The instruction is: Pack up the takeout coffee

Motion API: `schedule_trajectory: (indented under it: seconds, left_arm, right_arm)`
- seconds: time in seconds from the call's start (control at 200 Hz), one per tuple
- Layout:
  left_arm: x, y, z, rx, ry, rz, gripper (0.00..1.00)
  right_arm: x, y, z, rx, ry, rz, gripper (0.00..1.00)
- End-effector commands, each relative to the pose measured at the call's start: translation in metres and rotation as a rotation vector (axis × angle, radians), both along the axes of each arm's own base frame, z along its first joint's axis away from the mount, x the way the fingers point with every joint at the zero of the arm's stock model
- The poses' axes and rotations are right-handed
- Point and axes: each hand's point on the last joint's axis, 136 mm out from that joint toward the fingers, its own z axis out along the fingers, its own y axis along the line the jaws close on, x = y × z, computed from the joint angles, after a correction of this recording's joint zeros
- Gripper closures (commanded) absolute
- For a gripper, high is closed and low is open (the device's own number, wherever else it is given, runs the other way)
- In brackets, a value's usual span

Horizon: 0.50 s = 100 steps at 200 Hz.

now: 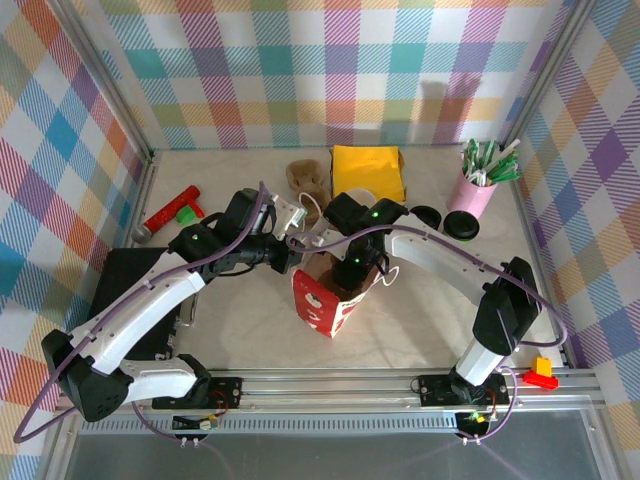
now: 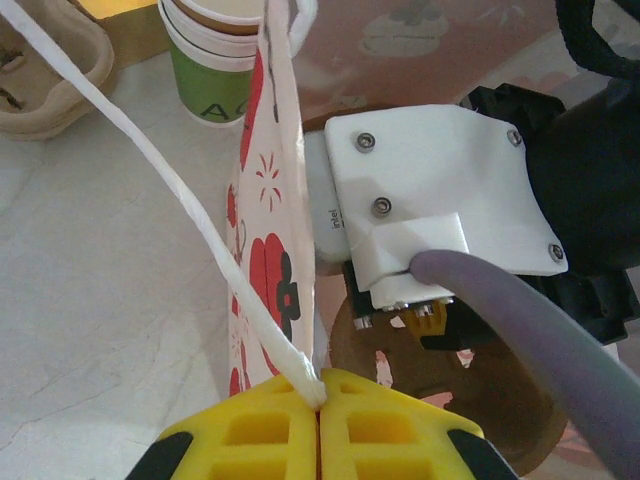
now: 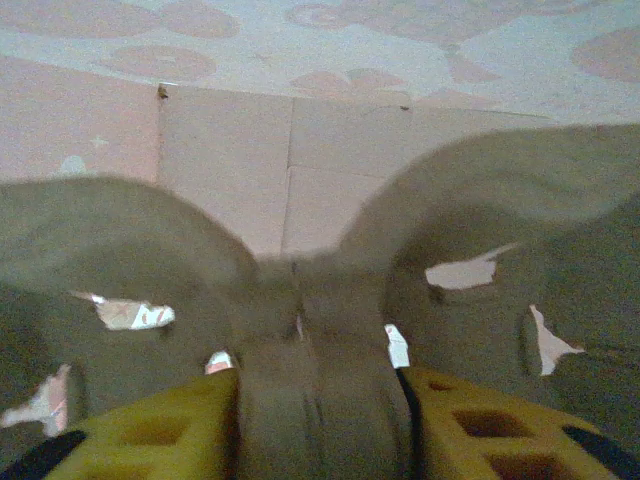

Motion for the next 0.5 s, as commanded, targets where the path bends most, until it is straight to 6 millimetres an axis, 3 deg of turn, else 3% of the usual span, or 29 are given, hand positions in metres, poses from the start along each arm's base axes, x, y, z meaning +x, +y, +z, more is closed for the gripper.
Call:
schedule_trajectory:
  seconds: [0.0, 0.31, 0.495]
  left_arm:
    - [-0.001, 0.001, 0.016, -0.020, -0.040, 0.014, 0.93]
    - [-0.004, -0.001, 0.018, -0.037, -0.025, 0.005, 0.94]
    - [-0.005, -0.002, 0.017, -0.039, -0.013, 0.005, 0.95]
  right_arm:
    - [-0.004, 0.002, -0.003, 0.000, 0.017, 0.001, 0.52]
    - [-0.003, 0.008, 0.035, 0.088, -0.031, -0.003, 0.27]
    - [-0.005, 0.011, 0.057, 0.147, -0.049, -0.020, 0.21]
